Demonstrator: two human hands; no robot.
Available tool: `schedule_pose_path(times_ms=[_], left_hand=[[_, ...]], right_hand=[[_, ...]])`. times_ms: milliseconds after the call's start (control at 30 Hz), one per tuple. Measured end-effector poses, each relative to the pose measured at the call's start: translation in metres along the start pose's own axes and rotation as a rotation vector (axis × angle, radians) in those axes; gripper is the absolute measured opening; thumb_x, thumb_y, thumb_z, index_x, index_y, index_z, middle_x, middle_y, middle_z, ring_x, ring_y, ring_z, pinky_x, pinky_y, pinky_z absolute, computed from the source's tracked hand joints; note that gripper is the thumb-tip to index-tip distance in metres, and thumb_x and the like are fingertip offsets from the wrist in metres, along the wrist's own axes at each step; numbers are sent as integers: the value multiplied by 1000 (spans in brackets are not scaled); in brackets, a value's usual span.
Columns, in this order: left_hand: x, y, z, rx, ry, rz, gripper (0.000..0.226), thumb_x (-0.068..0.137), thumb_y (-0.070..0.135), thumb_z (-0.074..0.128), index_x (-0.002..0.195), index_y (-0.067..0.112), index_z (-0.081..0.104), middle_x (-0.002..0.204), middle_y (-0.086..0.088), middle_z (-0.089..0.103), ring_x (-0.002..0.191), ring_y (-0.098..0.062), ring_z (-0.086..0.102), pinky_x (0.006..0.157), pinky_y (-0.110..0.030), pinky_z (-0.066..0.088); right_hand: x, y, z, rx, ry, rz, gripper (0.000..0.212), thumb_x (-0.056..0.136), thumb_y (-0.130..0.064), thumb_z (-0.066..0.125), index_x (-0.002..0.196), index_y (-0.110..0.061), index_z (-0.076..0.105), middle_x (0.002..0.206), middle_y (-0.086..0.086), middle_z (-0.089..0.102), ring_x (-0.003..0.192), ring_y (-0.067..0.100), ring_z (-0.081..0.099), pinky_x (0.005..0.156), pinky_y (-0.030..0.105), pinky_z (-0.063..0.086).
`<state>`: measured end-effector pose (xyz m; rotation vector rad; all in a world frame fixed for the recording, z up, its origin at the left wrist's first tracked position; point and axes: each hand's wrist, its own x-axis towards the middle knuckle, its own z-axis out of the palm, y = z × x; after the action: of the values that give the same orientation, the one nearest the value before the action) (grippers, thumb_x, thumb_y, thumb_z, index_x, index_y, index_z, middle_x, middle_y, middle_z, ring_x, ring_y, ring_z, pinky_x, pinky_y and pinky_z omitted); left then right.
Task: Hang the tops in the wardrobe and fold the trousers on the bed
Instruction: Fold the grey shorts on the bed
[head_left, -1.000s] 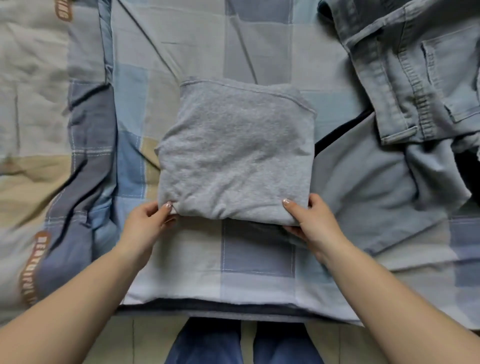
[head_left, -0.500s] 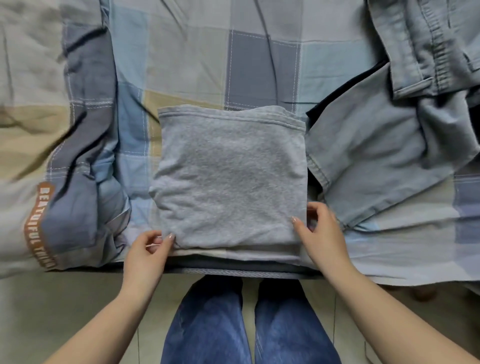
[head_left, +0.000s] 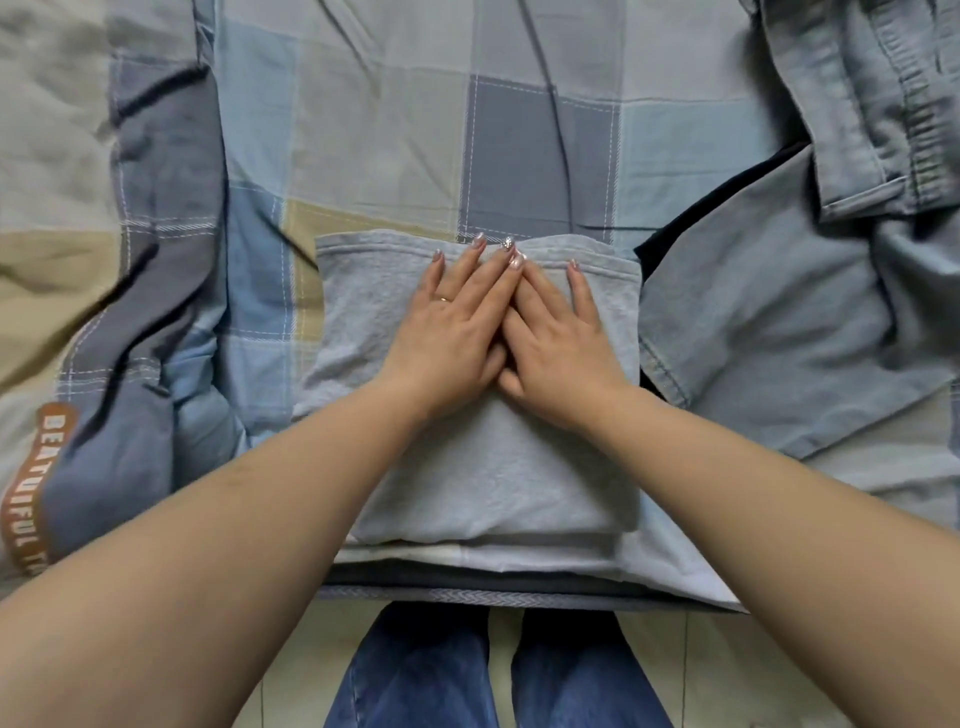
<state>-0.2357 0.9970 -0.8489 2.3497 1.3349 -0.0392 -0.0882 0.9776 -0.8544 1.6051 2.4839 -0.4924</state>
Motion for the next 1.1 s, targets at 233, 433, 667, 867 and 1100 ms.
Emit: schedule_pose_path(times_ms=[233,433,667,867,1100], left_hand=[[-2,-29,20,151,-29,-232,90,83,73,21,152,17,16,159,-10,17,148,-26,10,119,-44,-2],[-18,-58,3,17,27,-414,87,82,72,26,149,16,29,159,-11,19,147,-27,12,119,-43,6],[-88,-76,-6,-541,336,-900,55,87,40,65,131,12,50,126,-10,57,107,-13,53,94,-19,36],[-108,-54,4,-1218,157,-1084,52,65,59,71,103,26,62,102,5,71,96,-12,68,81,-29,51],[-75,-29,9,-1299,119,-1085,34,72,37,80,99,27,63,91,11,74,85,-8,71,72,-26,54]], right_hand=[[-3,38,19,85,18,267,86,84,-67,36,152,-16,17,159,11,12,147,26,11,116,47,8],[-28,79,10,172,-73,357,90,86,-63,41,151,-9,10,160,9,6,146,24,11,113,36,19],[-68,60,4,1134,87,731,54,87,-31,65,136,-17,47,101,-20,60,79,-20,56,70,-3,39],[-64,30,18,1670,-56,862,23,84,-32,68,106,-28,63,105,-4,71,93,12,69,80,29,55],[-61,26,9,1647,-39,807,26,83,-22,72,106,-28,63,107,-3,71,96,14,68,82,31,54]])
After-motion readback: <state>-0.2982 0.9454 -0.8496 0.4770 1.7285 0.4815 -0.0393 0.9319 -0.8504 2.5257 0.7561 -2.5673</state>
